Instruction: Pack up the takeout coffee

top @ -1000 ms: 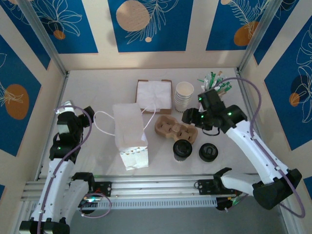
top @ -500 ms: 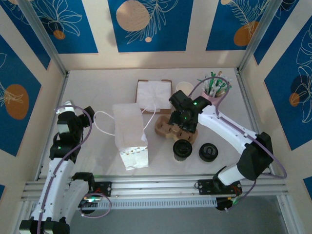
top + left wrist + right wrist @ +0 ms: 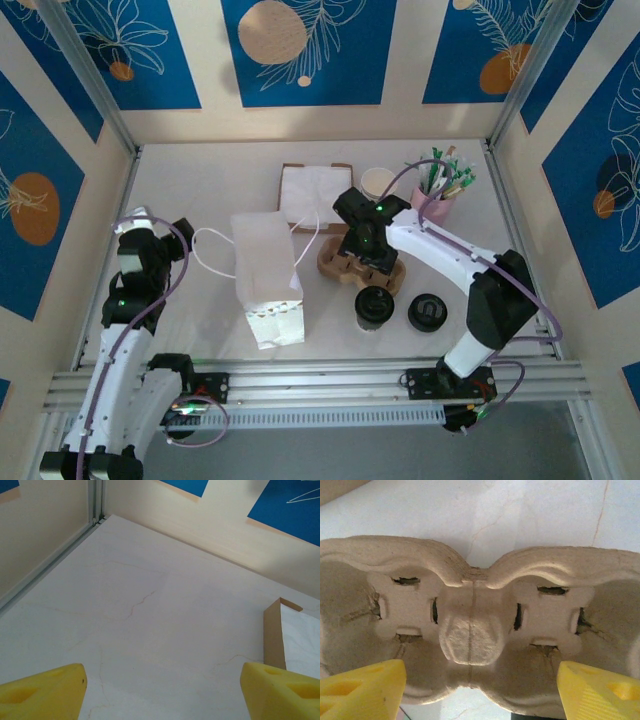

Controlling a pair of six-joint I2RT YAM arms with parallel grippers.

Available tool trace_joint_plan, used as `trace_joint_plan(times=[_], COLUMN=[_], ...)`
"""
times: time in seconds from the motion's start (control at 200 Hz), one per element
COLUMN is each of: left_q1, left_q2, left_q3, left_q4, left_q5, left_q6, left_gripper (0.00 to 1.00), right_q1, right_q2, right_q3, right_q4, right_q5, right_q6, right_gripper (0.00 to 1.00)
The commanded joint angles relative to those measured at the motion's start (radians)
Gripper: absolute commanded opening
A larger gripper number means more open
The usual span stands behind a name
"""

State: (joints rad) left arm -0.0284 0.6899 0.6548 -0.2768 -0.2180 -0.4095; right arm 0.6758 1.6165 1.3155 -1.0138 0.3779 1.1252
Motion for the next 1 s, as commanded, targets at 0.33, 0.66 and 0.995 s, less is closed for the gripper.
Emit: trace_joint_plan(times=[0.33,0.66,0.995], left_q1=[-0.002,-0.002,-0.002], left_q2=[-0.002,0.002,0.006], left_q3=[-0.009,-0.011,-0.009], left_q4=[0.016,0.017,0.018], left_q5=[0.009,0.008,0.008], left_q6=[0.013,0.015,0.016], left_gripper=[0.80,0.80,0.80], right_q1=[-0.018,-0.027,-0.028], right_q2=[0.072,0.121,0.153], right_q3=[-0.021,-0.030,-0.039], right_q4=[0.034,0.073,0.074], right_q5=[0.024,-0.002,0.009], right_q6=[0.021,0.010,0.008], right_gripper=[0.79,0.78,0.75])
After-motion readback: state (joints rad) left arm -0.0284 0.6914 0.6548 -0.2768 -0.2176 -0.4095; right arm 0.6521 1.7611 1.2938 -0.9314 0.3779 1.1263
